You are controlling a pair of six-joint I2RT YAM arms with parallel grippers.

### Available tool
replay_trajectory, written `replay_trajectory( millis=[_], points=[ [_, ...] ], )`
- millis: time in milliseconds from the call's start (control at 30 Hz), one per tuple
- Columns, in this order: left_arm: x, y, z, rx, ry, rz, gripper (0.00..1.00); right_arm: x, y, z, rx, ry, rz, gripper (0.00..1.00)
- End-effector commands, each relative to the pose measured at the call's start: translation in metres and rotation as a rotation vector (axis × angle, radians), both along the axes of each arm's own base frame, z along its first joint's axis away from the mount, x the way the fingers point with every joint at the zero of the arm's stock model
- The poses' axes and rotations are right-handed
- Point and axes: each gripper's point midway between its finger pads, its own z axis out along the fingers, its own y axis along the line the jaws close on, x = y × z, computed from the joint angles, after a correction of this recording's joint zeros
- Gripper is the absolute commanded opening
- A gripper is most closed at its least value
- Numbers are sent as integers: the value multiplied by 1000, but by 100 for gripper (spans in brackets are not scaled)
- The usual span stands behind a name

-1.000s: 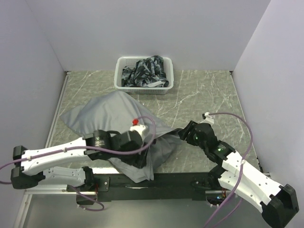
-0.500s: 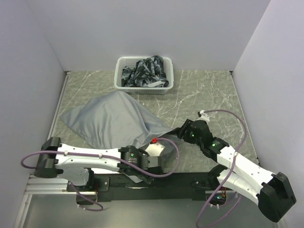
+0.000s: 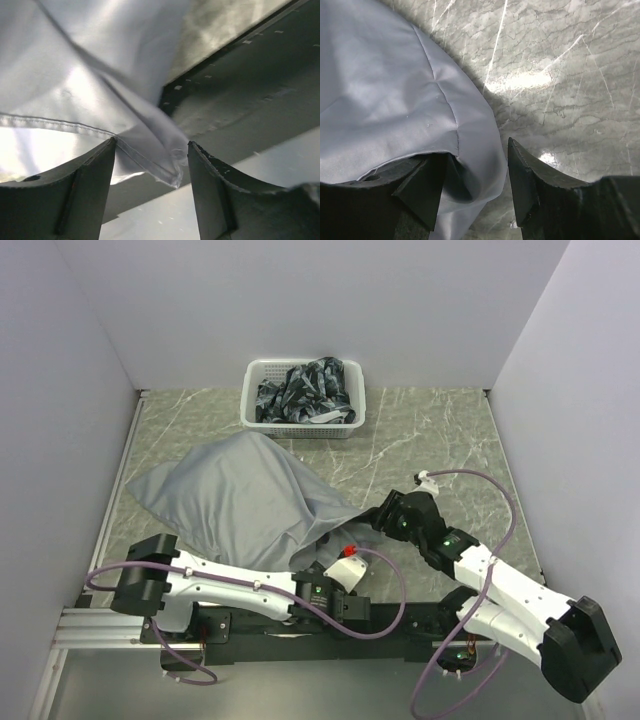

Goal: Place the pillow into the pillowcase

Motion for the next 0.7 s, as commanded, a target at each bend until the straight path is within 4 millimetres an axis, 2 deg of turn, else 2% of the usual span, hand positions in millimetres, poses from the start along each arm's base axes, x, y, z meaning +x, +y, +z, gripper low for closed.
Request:
replay_trajectory(
  millis=[0,33,100,133,167,233,267,300,333,367,433,467,533,567,633,667],
  points=[
    [10,13,6,54,-89,41,63,16,4,20,23,-65,-11,58],
    [10,14,5,66,-104,36,61,16,4,19,22,-62,-9,58],
    [11,20,-1,112,-129,50,49,18,7,22,29,-66,-7,58],
    [12,22,-1,123,-145,54,40,19,7,21,27,-62,-7,58],
    [15,24,-1,124,-163,69,24,21,8,24,30,-69,-6,57],
    [17,28,4,122,-174,79,9,23,9,25,32,-73,-9,54],
    [20,27,14,81,-185,102,1,26,10,30,35,-82,-9,45],
    [21,27,21,59,-191,116,1,27,10,32,33,-83,-10,40],
    [25,37,31,76,-212,130,1,28,11,33,29,-83,-7,34],
    [27,34,50,0,-219,180,1,33,11,41,30,-97,-13,20],
    [36,31,78,-95,-248,193,1,36,8,48,15,-98,-18,4],
    [39,31,107,-230,-227,243,1,40,6,61,10,-110,-28,0],
    [53,38,138,-352,-239,306,1,47,-2,79,2,-137,-48,0],
    [58,45,168,-469,-236,340,1,53,-4,101,10,-162,-60,0],
    [76,57,211,-601,-297,395,1,63,-13,124,11,-192,-89,0],
    [83,70,235,-686,-312,424,1,69,-15,151,29,-232,-98,0]
  ],
)
